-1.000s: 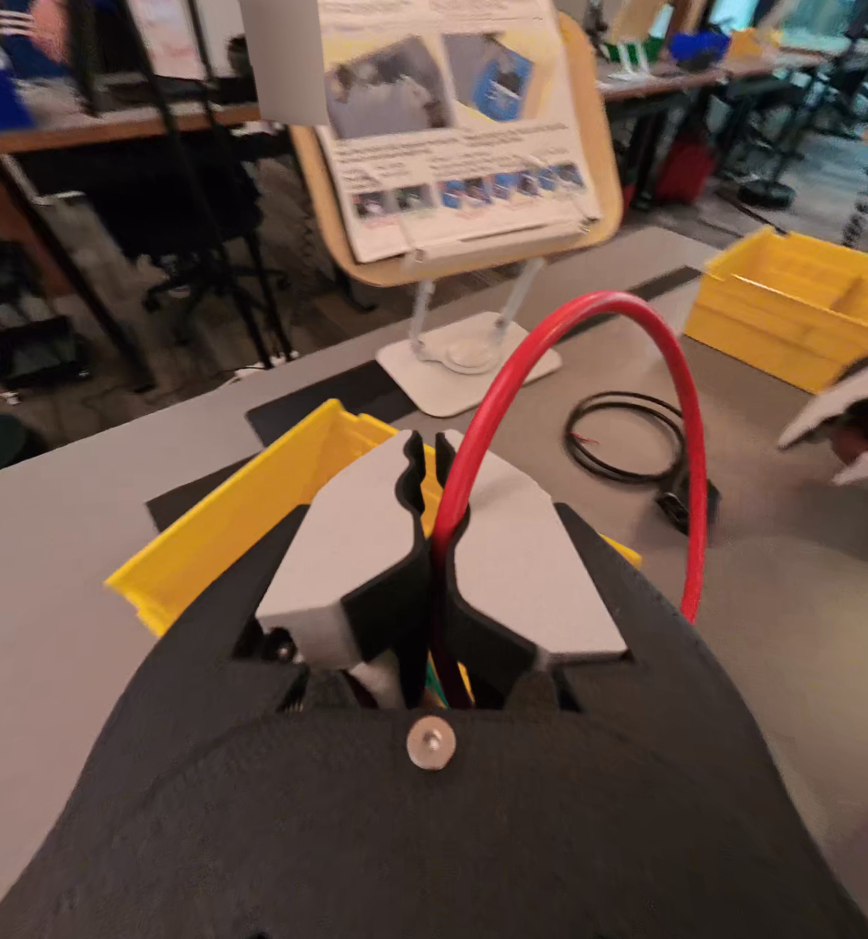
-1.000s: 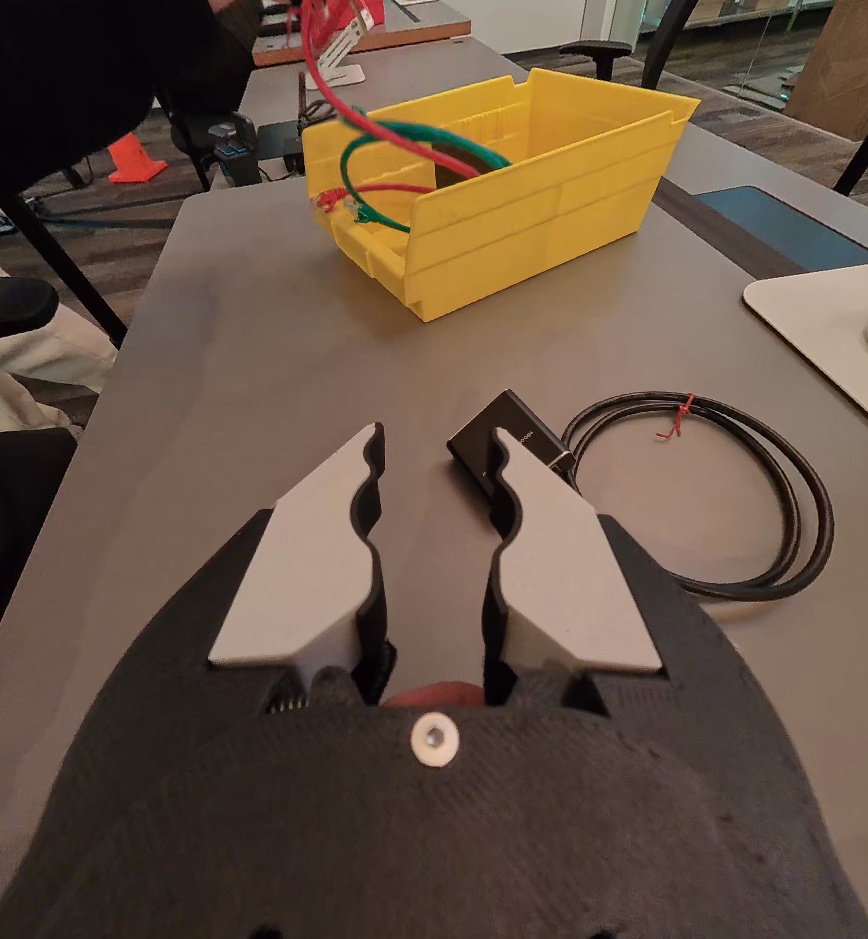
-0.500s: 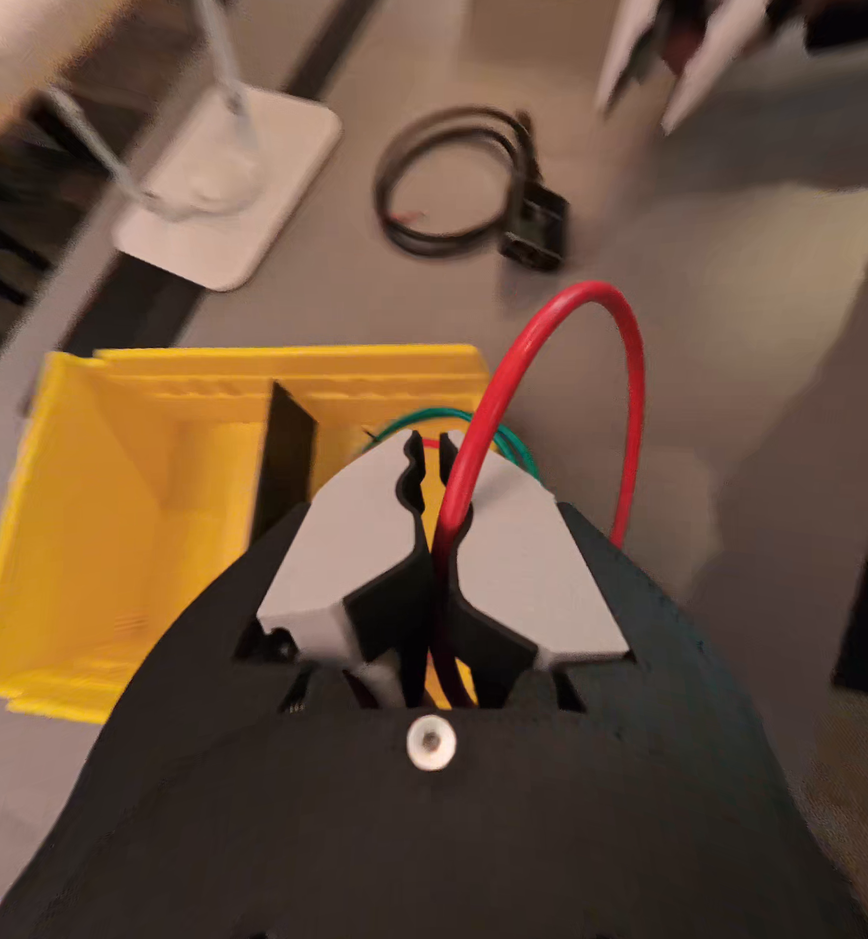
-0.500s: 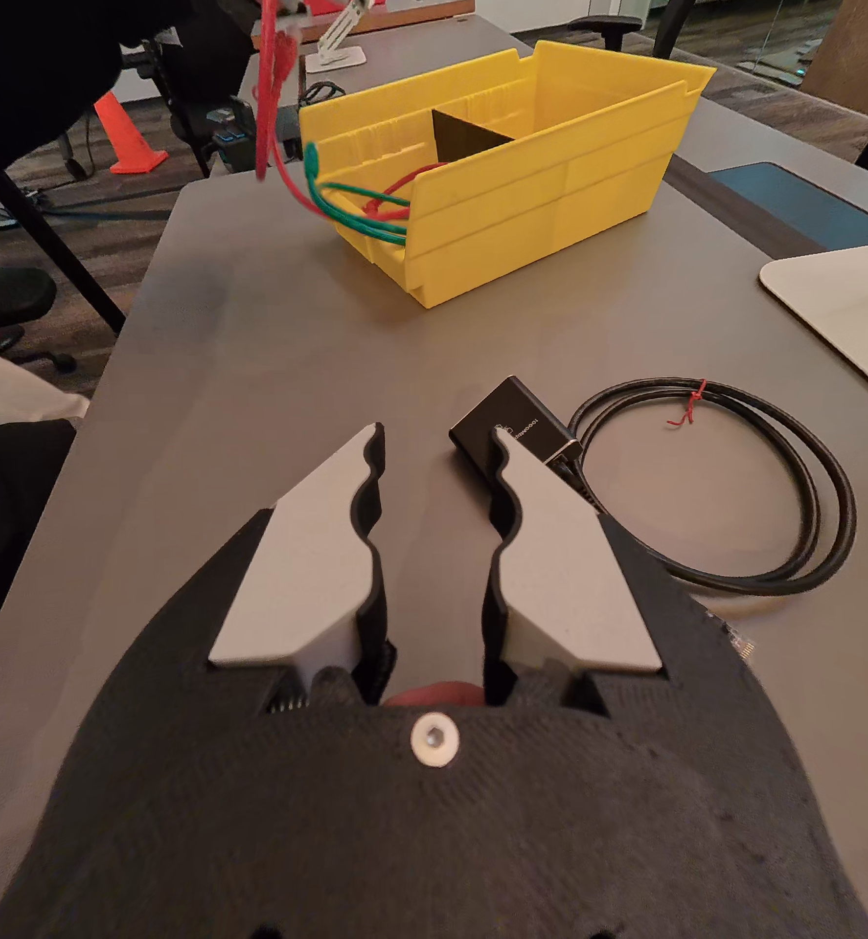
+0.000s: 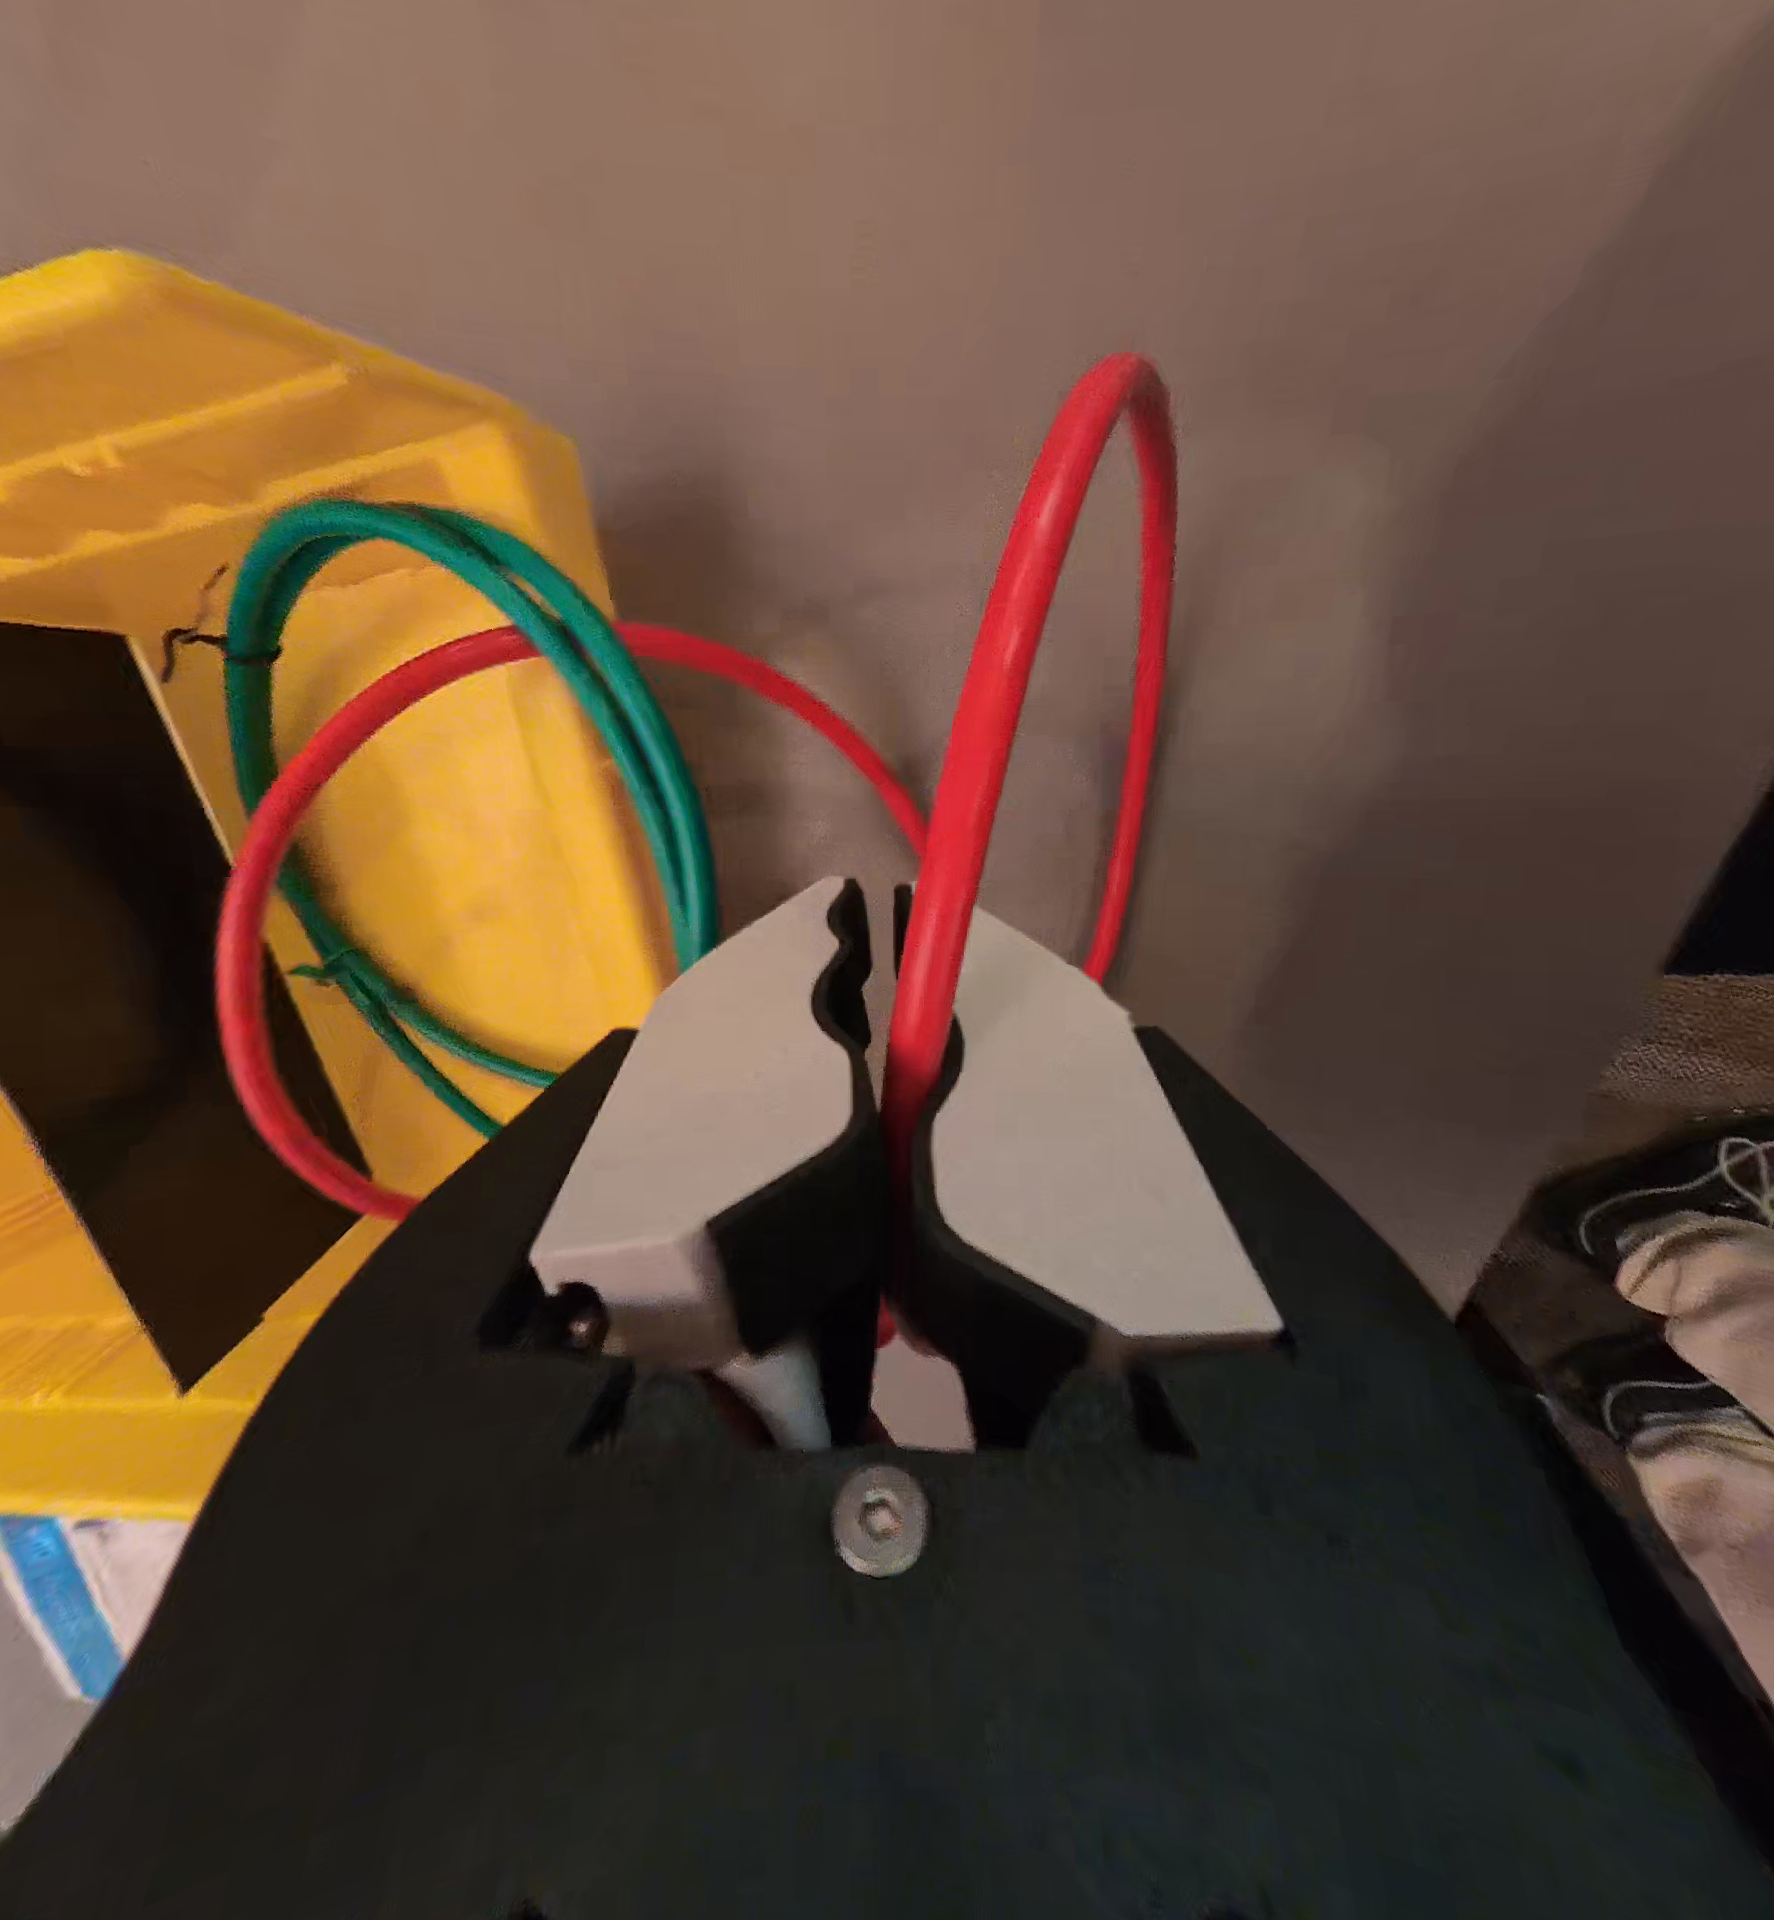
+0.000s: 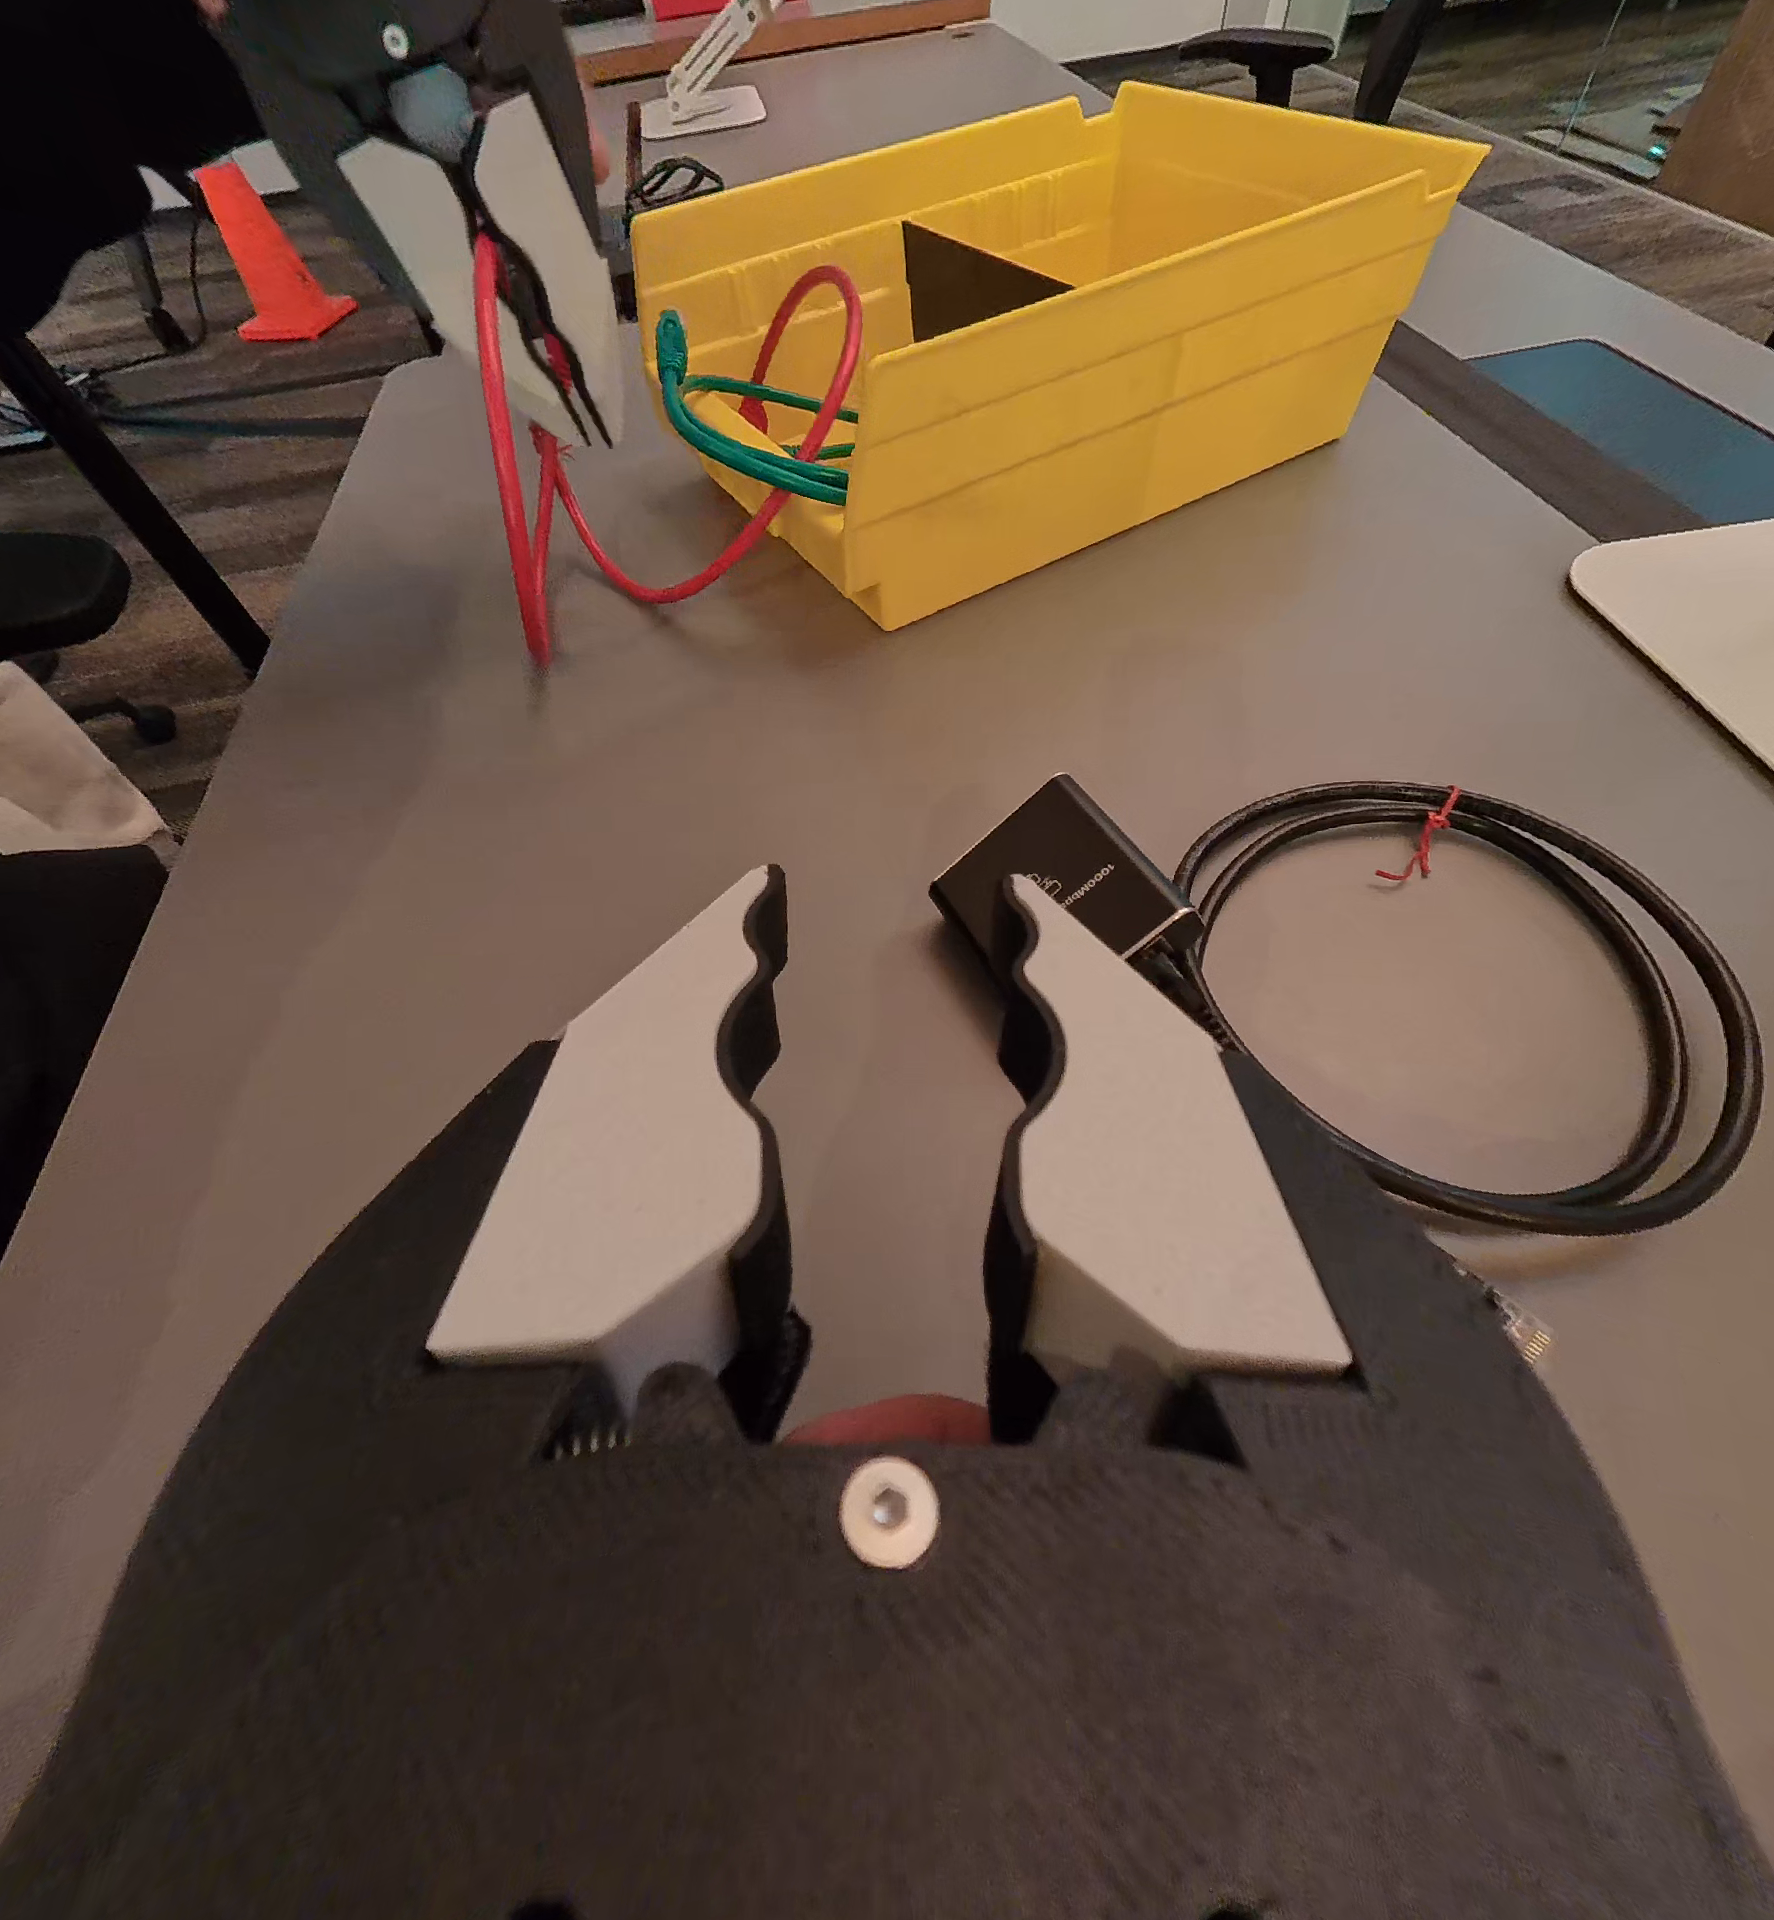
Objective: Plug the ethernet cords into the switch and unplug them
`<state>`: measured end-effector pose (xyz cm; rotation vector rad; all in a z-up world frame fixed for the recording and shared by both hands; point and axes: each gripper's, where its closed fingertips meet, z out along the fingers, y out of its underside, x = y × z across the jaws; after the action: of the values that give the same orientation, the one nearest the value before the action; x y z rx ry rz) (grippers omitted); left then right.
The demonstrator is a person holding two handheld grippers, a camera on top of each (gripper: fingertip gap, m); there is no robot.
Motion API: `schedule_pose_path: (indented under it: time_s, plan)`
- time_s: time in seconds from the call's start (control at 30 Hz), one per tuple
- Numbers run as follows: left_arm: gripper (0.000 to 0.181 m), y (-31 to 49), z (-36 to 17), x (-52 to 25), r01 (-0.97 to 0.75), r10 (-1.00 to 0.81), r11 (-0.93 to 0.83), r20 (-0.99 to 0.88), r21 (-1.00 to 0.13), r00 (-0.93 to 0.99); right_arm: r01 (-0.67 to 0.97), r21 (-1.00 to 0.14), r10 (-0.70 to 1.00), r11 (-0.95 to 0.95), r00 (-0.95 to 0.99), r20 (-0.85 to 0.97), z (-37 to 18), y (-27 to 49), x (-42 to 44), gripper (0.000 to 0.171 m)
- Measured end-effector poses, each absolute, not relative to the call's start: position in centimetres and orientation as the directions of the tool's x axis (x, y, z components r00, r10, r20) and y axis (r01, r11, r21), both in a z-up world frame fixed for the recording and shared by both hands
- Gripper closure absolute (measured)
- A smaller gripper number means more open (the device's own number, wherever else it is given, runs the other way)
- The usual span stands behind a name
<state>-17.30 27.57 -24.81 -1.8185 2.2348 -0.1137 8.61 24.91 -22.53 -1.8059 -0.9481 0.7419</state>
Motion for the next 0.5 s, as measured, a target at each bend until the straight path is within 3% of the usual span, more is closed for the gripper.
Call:
schedule_pose_path:
  time_s: [0.03,0.17,0.23,0.33,0.5]
  plan:
    - [0.173,26.9,-24.7,-16.9,-0.949,-0.974,0.207,-0.141,-0.237,-0.177,0.286,-0.92,0.851,-0.266,0.518,-0.085,-22.5,24.9,8.6,0.133]
    - [0.123,28.7,-23.4,-16.6,-0.955,-0.936,0.16,-0.347,-0.252,-0.065,0.289,-0.921,0.852,-0.263,0.517,-0.081,-22.4,24.8,8.6,0.133]
    - [0.11,29.7,-22.3,-16.9,-0.958,-0.898,0.133,-0.439,-0.253,-0.009,0.286,-0.922,0.852,-0.26,0.517,-0.08,-22.3,24.8,8.6,0.133]
    - [0.097,30.7,-19.4,-17.0,-0.944,-0.842,0.066,-0.526,-0.324,0.122,0.286,-0.922,0.853,-0.26,0.516,-0.08,-22.3,24.8,8.6,0.133]
    - [0.103,29.7,-14.9,-18.5,-0.906,-0.731,-0.039,-0.606,-0.422,0.314,0.284,-0.924,0.853,-0.255,0.516,-0.076,-22.1,24.8,8.6,0.134]
